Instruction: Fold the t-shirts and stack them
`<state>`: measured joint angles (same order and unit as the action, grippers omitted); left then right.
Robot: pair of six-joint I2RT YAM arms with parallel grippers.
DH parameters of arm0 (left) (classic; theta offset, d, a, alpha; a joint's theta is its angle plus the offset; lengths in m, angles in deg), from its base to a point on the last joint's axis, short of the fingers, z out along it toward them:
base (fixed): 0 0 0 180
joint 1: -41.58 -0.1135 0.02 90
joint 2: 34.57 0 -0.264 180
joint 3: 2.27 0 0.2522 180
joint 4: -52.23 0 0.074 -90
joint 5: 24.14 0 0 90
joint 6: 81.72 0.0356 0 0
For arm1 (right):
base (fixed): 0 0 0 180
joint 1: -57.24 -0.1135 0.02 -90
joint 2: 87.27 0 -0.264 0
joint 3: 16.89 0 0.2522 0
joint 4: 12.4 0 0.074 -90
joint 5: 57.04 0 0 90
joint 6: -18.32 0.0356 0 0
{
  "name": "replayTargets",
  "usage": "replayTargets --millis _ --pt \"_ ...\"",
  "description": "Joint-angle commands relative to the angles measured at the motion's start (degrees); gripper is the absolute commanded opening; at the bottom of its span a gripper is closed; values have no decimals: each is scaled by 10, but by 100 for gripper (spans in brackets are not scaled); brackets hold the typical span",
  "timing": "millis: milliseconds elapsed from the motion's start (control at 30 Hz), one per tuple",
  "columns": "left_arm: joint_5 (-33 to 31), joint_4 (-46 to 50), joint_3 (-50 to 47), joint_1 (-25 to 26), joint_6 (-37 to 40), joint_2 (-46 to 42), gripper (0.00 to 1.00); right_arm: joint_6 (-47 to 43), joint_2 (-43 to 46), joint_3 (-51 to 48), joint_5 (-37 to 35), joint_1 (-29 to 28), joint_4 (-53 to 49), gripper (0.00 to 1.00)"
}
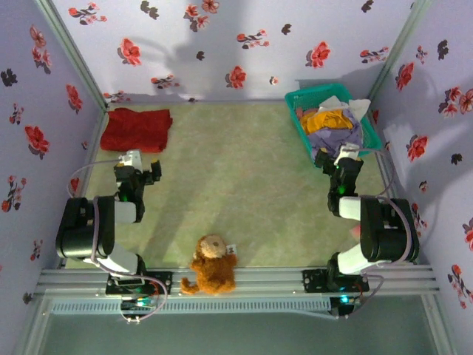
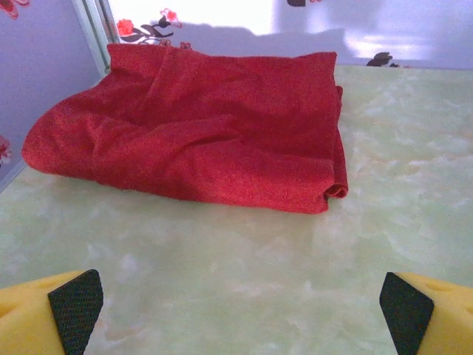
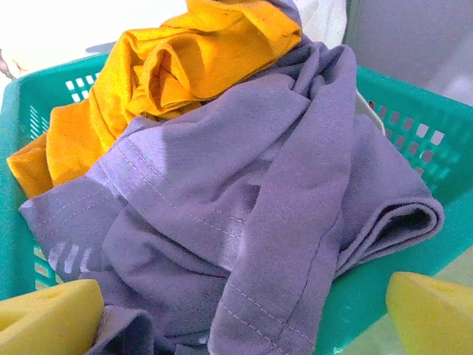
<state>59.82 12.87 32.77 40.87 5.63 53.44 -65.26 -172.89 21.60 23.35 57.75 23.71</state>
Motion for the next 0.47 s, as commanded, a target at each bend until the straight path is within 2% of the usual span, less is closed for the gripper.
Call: replayTargets --millis 0,433 --pt "-14 11 4 -3 -4 1 100 -5 -20 0 31 0 -60 99" --pt "-15 9 2 -3 -5 1 99 -11 -26 -4 36 -3 -48 99"
